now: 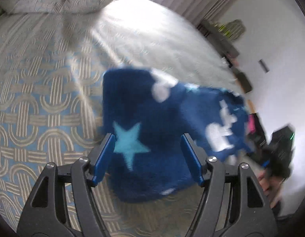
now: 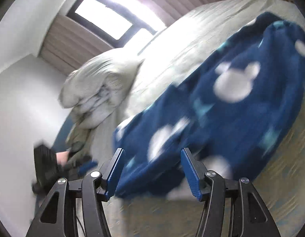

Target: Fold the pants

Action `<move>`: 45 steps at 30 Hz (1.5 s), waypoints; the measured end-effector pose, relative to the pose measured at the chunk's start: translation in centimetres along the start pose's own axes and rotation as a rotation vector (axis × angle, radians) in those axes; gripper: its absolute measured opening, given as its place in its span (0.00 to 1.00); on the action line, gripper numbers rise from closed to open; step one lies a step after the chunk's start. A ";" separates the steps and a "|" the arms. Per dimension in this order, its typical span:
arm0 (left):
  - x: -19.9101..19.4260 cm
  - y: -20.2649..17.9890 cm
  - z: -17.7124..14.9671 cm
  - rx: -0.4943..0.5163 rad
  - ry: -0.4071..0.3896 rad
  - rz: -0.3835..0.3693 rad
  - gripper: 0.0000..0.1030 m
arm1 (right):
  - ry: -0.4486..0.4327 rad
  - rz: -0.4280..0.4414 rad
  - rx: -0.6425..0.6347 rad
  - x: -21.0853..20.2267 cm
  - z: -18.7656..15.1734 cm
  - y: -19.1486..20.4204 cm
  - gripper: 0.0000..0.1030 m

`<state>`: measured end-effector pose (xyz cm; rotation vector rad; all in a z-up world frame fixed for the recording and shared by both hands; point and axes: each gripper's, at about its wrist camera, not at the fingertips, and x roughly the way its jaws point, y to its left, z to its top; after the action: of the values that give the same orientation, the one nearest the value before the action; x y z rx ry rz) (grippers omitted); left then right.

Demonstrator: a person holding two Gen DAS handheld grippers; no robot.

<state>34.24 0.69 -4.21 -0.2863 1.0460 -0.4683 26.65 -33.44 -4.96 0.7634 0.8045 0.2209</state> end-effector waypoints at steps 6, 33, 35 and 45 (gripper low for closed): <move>4.2 -0.6 -1.5 0.035 -0.011 0.144 0.71 | 0.126 -0.095 -0.063 2.3 4.2 -1.2 0.58; 1.5 2.0 0.5 -0.127 -0.255 0.220 0.48 | -0.088 -0.389 -0.451 6.8 -0.2 3.7 0.05; 0.5 0.1 1.3 -0.073 -0.315 0.191 0.44 | -0.178 -0.330 -0.451 5.5 0.0 5.2 0.08; 7.9 -0.7 1.5 -0.030 -0.277 0.200 0.18 | -0.088 -0.432 -0.494 13.6 0.1 5.3 0.01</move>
<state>38.62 -3.86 -9.15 -0.2612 0.8018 -0.2250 36.63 -23.57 -9.02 0.1251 0.7703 -0.0064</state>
